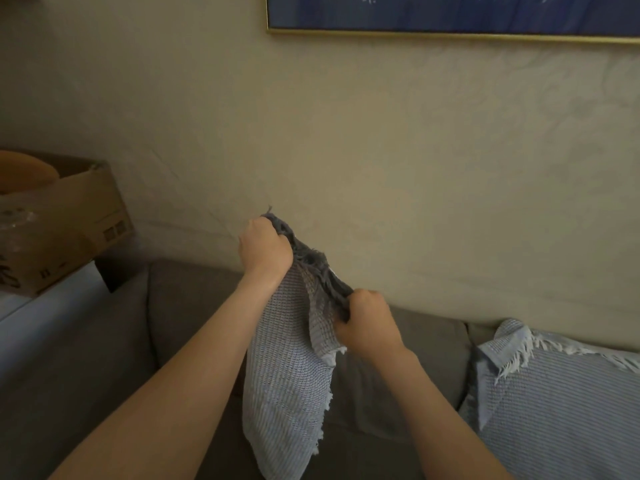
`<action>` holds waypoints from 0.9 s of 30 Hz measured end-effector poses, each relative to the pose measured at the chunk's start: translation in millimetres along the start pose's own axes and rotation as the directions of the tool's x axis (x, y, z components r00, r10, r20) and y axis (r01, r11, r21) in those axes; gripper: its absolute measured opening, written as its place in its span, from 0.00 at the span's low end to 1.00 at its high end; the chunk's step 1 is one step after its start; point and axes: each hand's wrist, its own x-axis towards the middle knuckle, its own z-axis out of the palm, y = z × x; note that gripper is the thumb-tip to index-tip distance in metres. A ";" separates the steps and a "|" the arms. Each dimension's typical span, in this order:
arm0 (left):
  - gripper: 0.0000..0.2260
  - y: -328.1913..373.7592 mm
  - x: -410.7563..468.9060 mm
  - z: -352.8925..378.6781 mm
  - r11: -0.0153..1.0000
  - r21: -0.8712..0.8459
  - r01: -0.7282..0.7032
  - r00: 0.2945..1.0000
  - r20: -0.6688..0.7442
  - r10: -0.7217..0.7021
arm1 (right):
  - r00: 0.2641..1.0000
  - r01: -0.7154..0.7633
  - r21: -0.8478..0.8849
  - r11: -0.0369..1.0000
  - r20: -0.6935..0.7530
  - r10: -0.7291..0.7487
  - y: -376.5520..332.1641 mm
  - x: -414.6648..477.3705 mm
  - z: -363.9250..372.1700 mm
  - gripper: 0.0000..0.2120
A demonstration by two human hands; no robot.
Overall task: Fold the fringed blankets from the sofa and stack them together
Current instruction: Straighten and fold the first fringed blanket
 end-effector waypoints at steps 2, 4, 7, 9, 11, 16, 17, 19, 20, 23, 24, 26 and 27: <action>0.08 -2.9 1.2 -0.2 1.000 0.021 -0.020 1.000 0.003 0.020 | 0.999 0.040 -0.034 0.999 -0.003 -0.040 9.1 6.4 -6.9 0.16; 0.09 -4.3 0.2 0.7 0.998 0.049 -0.030 1.000 -0.003 0.030 | 0.998 0.063 -0.059 0.996 -0.013 -0.064 14.3 12.2 -17.2 0.11; 0.11 -4.7 -2.8 6.2 0.996 0.058 -0.074 0.997 -0.025 0.075 | 0.988 0.087 -0.201 0.976 -0.108 -0.110 18.7 19.9 -26.8 0.13; 0.15 -3.0 -6.3 9.5 0.993 0.022 -0.113 0.993 -0.020 0.114 | 0.971 0.078 -0.217 0.973 -0.203 -0.123 16.3 21.7 -27.9 0.20; 0.16 -2.2 -7.4 10.0 0.989 -0.001 -0.145 0.989 -0.013 0.145 | 0.948 0.063 -0.112 0.992 -0.305 -0.094 13.2 21.0 -26.8 0.19; 0.18 -7.3 -0.2 4.4 0.984 -0.020 -0.175 0.981 -0.089 0.173 | 0.953 0.039 0.108 0.993 -0.302 -0.004 19.3 22.3 -40.0 0.18; 0.18 -8.1 0.7 3.6 0.985 -0.026 -0.169 0.980 -0.107 0.165 | 0.962 0.010 0.089 0.996 -0.273 0.014 18.3 24.3 -45.6 0.14; 0.18 -8.5 1.4 3.5 0.989 -0.041 -0.145 0.981 -0.139 0.138 | 0.966 0.021 0.116 0.993 -0.257 0.009 18.3 28.8 -53.3 0.09; 0.17 -8.4 1.4 3.6 0.990 -0.047 -0.132 0.979 -0.160 0.123 | 0.965 0.055 0.145 0.988 -0.261 -0.015 19.0 30.6 -55.9 0.09; 0.14 -9.1 5.0 1.4 0.990 -0.075 -0.121 0.976 -0.191 0.105 | 0.968 0.120 0.208 0.971 -0.243 -0.067 18.7 30.9 -63.7 0.06; 0.14 -9.7 7.5 1.3 0.988 -0.082 -0.130 0.977 -0.178 0.113 | 0.974 0.116 0.252 0.961 -0.221 -0.059 17.1 31.3 -65.8 0.06; 0.15 -8.7 10.0 2.1 0.983 -0.113 -0.145 0.984 -0.120 0.132 | 0.992 0.065 0.359 0.931 -0.123 -0.021 8.8 30.5 -68.5 0.10; 0.15 -8.0 9.6 3.1 0.981 -0.127 -0.146 0.987 -0.083 0.136 | 0.999 0.032 0.415 0.909 -0.053 -0.011 2.8 29.0 -69.8 0.12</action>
